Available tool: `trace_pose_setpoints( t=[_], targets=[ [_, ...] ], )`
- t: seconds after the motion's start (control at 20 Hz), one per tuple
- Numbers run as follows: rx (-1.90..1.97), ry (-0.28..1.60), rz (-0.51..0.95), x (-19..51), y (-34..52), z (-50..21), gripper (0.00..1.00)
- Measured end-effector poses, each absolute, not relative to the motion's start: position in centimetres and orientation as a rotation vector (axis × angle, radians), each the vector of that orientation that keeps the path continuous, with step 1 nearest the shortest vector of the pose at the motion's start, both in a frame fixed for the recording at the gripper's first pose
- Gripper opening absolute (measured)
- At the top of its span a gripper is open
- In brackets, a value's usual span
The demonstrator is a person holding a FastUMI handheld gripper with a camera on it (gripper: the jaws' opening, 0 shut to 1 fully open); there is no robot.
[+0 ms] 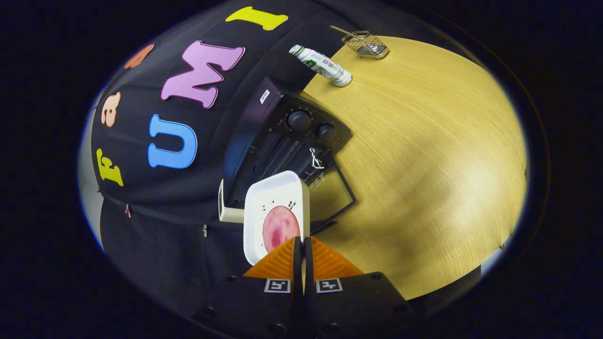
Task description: Open the toaster oven, put the food inside, and close the toaster oven door.
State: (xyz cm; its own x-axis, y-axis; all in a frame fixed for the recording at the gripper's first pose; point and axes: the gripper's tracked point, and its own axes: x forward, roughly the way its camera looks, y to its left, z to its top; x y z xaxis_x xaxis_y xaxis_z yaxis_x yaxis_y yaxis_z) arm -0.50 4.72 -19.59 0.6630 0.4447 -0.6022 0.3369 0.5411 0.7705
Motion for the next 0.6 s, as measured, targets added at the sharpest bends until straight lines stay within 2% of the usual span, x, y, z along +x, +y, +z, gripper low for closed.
trace_pose_setpoints(
  t=[0.25, 0.6],
  targets=[
    [1.068, 0.924, 0.03, 3.1, 6.6, -22.5, 0.05],
    [1.227, 0.84, -0.009, 9.7, 8.9, -24.0, 0.05]
  ],
)
